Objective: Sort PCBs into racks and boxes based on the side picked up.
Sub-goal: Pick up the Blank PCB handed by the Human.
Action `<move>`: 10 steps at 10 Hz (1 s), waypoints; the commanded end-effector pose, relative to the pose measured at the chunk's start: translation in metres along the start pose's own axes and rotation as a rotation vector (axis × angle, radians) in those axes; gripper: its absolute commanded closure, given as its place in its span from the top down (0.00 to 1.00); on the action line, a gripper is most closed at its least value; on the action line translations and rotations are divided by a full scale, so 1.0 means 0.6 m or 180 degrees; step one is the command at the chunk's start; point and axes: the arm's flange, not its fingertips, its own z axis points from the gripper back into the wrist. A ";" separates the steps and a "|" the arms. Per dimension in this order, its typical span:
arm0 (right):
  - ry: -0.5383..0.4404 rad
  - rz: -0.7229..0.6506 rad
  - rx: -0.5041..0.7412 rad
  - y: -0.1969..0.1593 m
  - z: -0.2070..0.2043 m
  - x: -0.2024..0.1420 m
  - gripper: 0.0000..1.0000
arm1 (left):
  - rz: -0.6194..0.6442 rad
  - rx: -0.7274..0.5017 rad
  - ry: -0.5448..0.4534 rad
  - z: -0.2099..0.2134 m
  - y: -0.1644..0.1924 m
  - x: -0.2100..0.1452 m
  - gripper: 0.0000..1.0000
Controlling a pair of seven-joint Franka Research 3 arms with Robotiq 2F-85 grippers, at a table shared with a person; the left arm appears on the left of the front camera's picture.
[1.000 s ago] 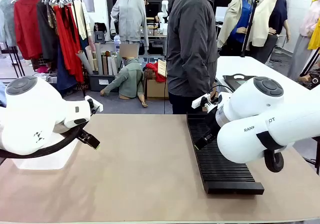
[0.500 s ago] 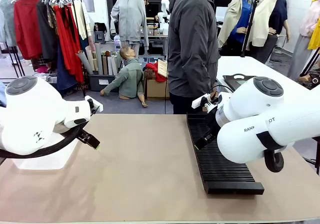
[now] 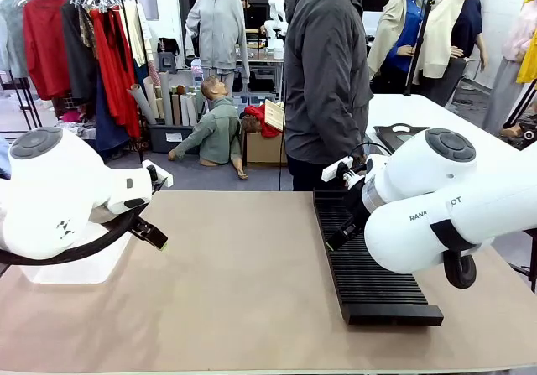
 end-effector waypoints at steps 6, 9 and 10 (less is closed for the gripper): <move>0.0203 -0.0322 0.0242 -0.031 0.086 0.054 1.00 | 0.0091 -0.0298 0.0103 0.059 0.018 0.028 1.00; 0.0431 -0.0766 0.0812 -0.074 0.138 0.084 1.00 | 0.0526 -0.0713 0.0013 0.129 0.048 0.061 1.00; 0.0369 -0.0936 0.1074 -0.089 0.156 0.092 1.00 | 0.0632 -0.0765 0.0057 0.147 0.059 0.070 1.00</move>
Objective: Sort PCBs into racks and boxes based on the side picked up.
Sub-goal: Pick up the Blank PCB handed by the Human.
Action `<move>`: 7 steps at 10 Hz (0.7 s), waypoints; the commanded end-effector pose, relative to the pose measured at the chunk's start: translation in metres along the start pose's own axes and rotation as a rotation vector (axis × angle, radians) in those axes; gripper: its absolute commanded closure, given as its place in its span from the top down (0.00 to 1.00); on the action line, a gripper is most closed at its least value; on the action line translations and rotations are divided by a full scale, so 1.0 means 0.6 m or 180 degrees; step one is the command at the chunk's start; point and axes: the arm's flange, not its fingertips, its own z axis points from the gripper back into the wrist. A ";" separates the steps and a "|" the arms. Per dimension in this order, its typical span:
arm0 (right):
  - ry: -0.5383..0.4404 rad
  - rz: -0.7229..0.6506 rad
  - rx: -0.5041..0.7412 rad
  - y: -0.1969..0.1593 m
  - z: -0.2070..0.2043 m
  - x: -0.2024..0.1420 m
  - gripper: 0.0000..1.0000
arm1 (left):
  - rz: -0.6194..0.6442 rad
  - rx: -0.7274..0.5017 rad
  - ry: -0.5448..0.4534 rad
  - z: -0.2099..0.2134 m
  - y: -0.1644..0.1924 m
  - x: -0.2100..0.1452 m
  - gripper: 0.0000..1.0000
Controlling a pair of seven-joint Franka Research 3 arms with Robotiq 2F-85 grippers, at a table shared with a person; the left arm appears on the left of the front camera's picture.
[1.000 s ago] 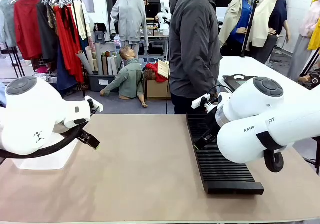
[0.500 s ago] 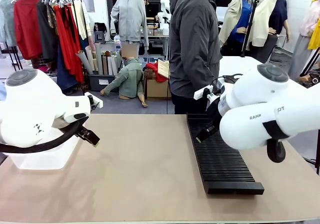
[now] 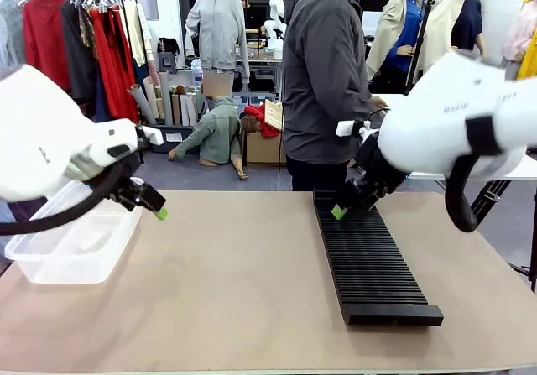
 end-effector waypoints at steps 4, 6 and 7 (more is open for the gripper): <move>-0.0076 -0.0313 0.1274 -0.075 0.086 0.016 1.00 | 0.0420 -0.0821 0.0191 0.062 0.072 0.052 1.00; -0.0300 -0.0416 0.1726 -0.112 0.114 -0.008 1.00 | 0.0474 -0.1469 0.0004 0.092 0.118 0.044 1.00; -0.0443 -0.0384 0.2012 -0.128 0.126 -0.021 1.00 | 0.0508 -0.1787 -0.0124 0.108 0.143 0.035 1.00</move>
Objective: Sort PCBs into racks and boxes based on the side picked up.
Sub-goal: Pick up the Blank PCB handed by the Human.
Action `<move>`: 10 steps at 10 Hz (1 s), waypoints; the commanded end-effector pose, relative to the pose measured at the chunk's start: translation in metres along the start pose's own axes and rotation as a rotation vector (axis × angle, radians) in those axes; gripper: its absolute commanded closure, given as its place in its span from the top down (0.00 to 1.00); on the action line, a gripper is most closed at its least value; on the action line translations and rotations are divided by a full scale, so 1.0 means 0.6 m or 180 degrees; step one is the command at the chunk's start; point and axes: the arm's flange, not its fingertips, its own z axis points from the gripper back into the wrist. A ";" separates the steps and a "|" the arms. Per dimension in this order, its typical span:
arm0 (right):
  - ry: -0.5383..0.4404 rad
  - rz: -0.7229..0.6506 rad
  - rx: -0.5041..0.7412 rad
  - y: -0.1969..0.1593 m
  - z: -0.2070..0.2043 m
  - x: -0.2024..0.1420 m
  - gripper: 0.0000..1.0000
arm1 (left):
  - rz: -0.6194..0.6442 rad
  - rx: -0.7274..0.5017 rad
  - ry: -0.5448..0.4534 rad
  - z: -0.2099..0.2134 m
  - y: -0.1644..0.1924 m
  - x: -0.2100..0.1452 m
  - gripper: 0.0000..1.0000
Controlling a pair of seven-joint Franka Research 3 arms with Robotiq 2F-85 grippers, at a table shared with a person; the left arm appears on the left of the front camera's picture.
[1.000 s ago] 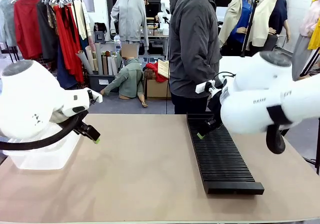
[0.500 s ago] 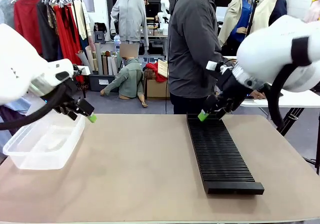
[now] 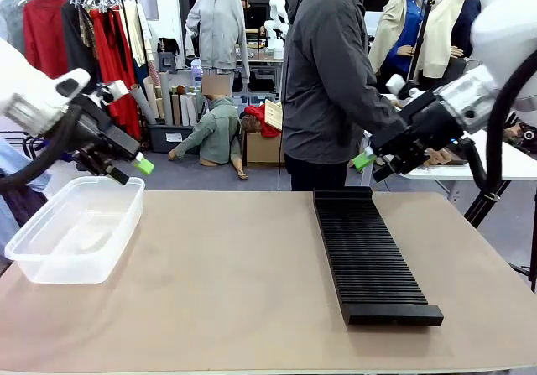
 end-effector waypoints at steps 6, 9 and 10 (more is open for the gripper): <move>-0.0962 0.0207 0.1272 -0.046 0.113 -0.085 1.00 | 0.0148 -0.1118 -0.0827 0.124 0.093 -0.060 1.00; -0.1063 0.0133 0.1307 -0.062 0.115 -0.101 1.00 | 0.0131 -0.1241 -0.0933 0.131 0.108 -0.068 1.00; -0.1034 0.0127 0.1329 -0.064 0.114 -0.098 1.00 | 0.0097 -0.1276 -0.0954 0.129 0.109 -0.066 1.00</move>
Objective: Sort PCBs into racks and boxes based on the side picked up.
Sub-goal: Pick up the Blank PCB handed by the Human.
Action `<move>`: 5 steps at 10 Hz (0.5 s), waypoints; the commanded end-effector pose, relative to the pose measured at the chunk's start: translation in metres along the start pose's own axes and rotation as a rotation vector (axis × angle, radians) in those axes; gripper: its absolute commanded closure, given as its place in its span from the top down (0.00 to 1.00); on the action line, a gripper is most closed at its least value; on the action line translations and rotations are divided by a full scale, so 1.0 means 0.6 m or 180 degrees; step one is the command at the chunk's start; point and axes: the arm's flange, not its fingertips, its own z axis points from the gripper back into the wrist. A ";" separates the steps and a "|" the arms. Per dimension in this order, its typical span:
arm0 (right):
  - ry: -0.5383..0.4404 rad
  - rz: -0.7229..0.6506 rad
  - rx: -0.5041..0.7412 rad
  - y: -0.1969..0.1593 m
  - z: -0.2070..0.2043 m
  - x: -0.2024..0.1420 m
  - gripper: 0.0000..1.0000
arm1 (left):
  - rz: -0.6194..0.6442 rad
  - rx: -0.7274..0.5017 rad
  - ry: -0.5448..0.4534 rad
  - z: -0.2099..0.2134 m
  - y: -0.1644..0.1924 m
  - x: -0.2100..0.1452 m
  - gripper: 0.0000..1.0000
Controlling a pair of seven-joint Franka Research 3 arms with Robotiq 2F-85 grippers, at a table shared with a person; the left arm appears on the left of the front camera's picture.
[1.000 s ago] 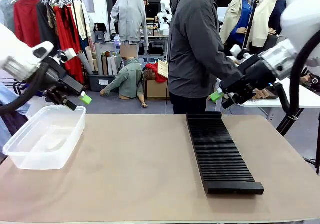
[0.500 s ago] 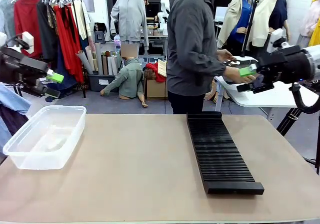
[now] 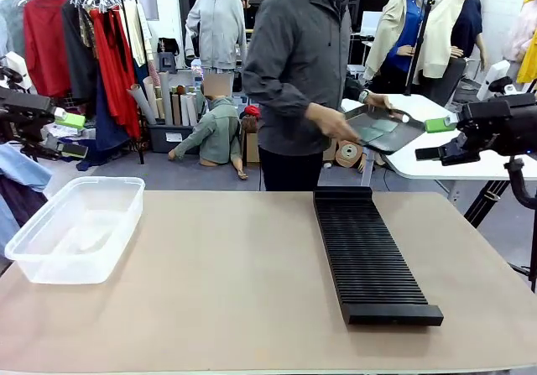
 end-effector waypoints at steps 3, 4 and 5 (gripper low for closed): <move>0.0000 0.0000 0.0000 0.000 0.000 0.000 1.00 | 0.0000 0.0000 0.0000 0.000 0.000 0.000 1.00; 0.0000 0.0000 0.0000 0.000 0.000 0.000 1.00 | 0.0000 0.0000 0.0000 0.000 0.000 0.000 1.00; 0.0000 0.0000 0.0000 0.000 0.000 0.000 1.00 | 0.0000 0.0000 0.0000 0.000 0.000 0.000 1.00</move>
